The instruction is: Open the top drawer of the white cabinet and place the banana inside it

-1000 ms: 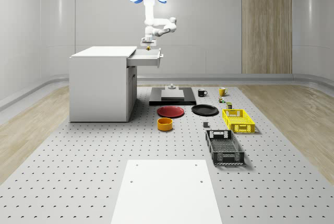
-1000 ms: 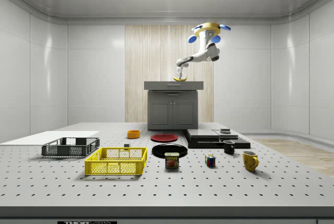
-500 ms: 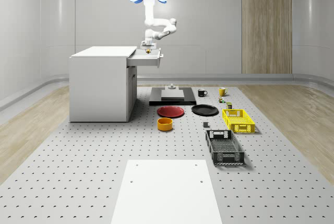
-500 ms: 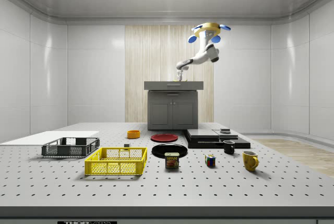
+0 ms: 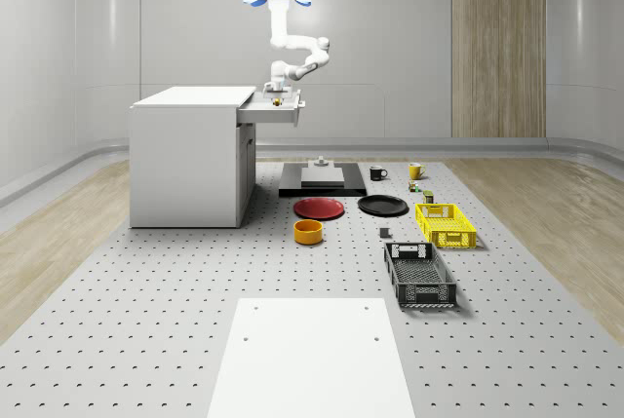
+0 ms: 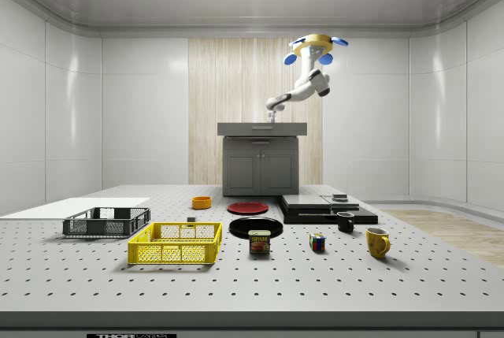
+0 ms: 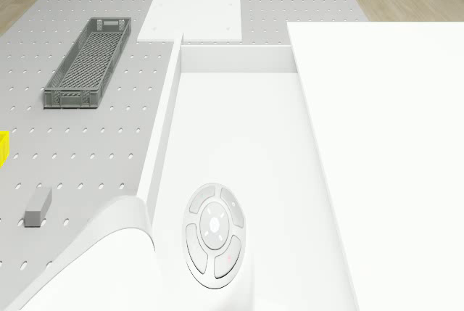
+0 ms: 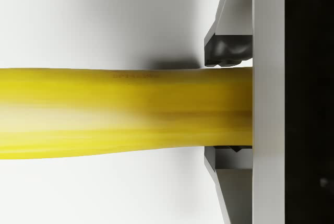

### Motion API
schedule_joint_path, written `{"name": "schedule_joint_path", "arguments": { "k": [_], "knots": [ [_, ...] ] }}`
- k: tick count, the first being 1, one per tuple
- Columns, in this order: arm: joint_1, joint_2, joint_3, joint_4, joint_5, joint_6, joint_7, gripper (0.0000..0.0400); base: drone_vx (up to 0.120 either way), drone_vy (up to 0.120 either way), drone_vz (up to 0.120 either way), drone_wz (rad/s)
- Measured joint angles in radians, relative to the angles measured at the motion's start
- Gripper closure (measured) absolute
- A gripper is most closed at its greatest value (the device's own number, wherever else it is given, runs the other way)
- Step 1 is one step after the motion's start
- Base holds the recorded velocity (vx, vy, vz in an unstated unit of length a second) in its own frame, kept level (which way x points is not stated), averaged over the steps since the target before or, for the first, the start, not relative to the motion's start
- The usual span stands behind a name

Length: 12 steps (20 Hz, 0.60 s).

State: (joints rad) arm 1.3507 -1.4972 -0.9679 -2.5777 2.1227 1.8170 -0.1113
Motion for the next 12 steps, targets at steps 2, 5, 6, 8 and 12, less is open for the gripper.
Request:
{"name": "schedule_joint_path", "arguments": {
  "k": [2, 5, 6, 8, 12],
  "knots": [
    [0.003, 0.008, 0.012, 0.010, 0.014, 0.003, 0.004, 0.0150, 0.000, 0.000, 0.000, 0.000],
    [0.001, 0.015, 0.016, 0.013, 0.023, -0.001, 0.012, 0.0071, 0.000, 0.000, 0.000, 0.000],
    [-0.002, 0.015, 0.012, 0.009, 0.021, -0.005, 0.015, 0.0055, 0.000, 0.000, 0.000, 0.000],
    [-0.010, 0.015, 0.001, -0.001, 0.013, -0.016, 0.019, 0.0033, 0.000, 0.000, 0.000, 0.000],
    [-0.027, 0.011, -0.032, -0.028, -0.012, -0.042, 0.025, 0.0012, 0.000, 0.000, 0.000, 0.000]
  ]
}}
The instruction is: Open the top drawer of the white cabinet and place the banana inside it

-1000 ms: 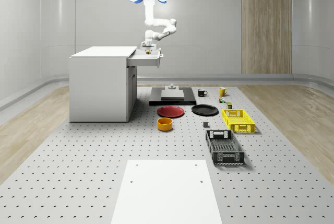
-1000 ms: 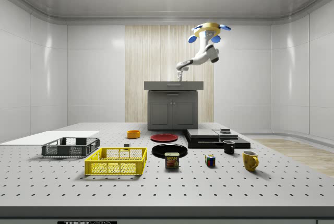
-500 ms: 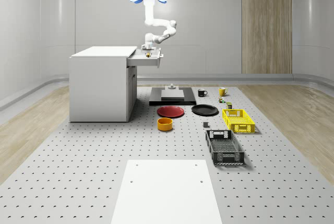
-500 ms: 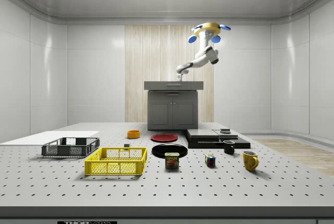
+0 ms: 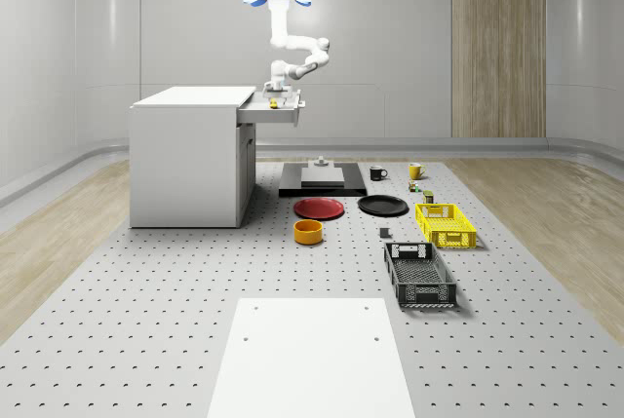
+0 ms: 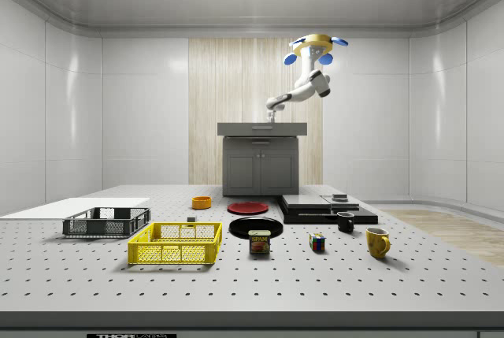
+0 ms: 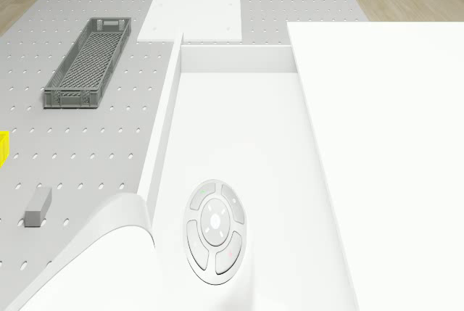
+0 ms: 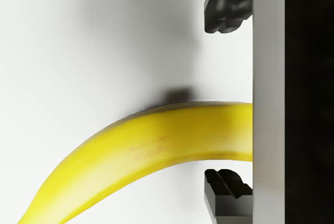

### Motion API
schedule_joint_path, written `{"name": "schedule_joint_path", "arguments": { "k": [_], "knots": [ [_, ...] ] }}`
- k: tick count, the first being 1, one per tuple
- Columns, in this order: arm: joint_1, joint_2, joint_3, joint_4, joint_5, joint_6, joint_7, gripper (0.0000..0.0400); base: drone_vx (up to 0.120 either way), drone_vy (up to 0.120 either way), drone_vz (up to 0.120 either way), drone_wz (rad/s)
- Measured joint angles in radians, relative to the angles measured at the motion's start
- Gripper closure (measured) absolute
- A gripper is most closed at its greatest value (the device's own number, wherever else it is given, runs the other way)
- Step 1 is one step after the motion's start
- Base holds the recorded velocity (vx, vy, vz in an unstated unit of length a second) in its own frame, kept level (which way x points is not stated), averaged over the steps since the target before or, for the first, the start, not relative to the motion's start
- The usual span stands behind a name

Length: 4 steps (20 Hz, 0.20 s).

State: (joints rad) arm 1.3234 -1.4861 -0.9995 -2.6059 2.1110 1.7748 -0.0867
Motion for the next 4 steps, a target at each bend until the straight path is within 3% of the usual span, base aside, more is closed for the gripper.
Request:
{"name": "schedule_joint_path", "arguments": {
  "k": [4],
  "knots": [
    [-0.011, 0.000, -0.020, -0.015, -0.015, -0.016, 0.004, 0.0005, 0.000, 0.000, 0.000, 0.000]
  ]
}}
